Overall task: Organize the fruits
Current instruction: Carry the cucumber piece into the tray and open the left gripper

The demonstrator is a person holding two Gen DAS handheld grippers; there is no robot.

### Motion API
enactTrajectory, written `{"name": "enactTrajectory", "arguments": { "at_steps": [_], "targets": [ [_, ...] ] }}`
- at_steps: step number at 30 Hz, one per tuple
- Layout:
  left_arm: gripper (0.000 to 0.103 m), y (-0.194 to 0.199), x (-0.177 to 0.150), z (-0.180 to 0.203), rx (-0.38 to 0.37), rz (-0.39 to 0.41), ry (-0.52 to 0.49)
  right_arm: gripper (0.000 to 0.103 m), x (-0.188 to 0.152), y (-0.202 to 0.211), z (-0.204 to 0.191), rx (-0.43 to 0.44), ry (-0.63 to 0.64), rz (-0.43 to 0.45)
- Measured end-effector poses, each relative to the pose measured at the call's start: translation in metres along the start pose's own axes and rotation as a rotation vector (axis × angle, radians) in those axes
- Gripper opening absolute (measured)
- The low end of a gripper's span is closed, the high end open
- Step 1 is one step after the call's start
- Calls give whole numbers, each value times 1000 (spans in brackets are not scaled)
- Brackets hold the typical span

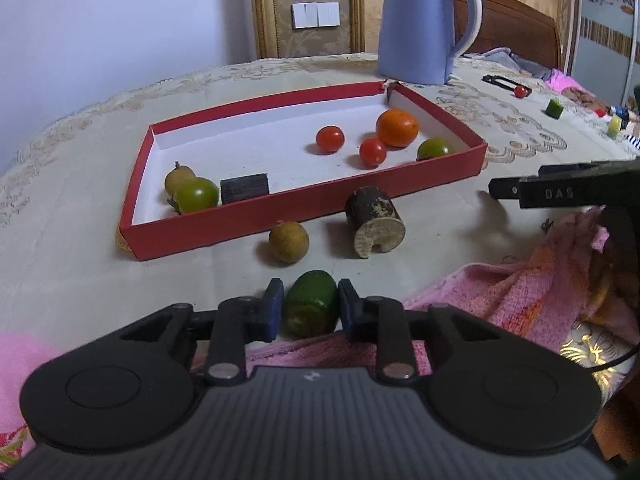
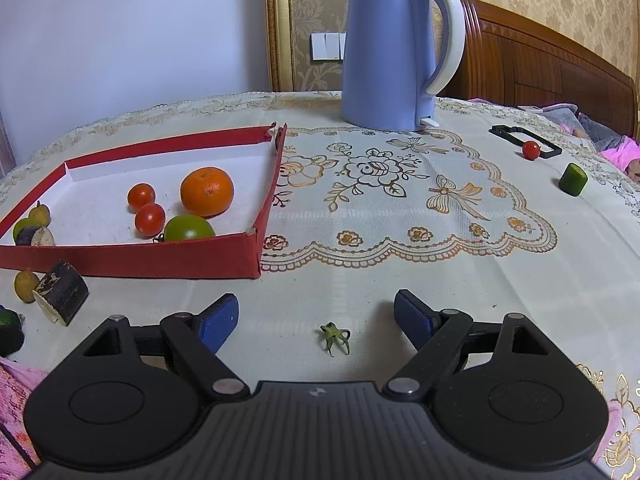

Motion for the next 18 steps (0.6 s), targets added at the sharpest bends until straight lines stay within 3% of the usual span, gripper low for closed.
{"name": "enactTrajectory", "arguments": {
  "at_steps": [5,11,18],
  "targets": [
    [26,9,8,-5,15,34,13,85,0,0,0,0,0,0],
    [26,15,47,-10,52,124,1,85,0,0,0,0,-1,0],
    [26,-17,93,-25,149,187,39,85,0,0,0,1,-1,0]
  ]
}}
Point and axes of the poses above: each gripper's, at about its wrist camera, not at the fingertips, and y roughly against the way its jaws point, z to its right, x to its top, the point moved 9 cm from there along -y, roughly the way its jaws point, and after that the axes turned 3 degrees about z, right-handed, at the moved point
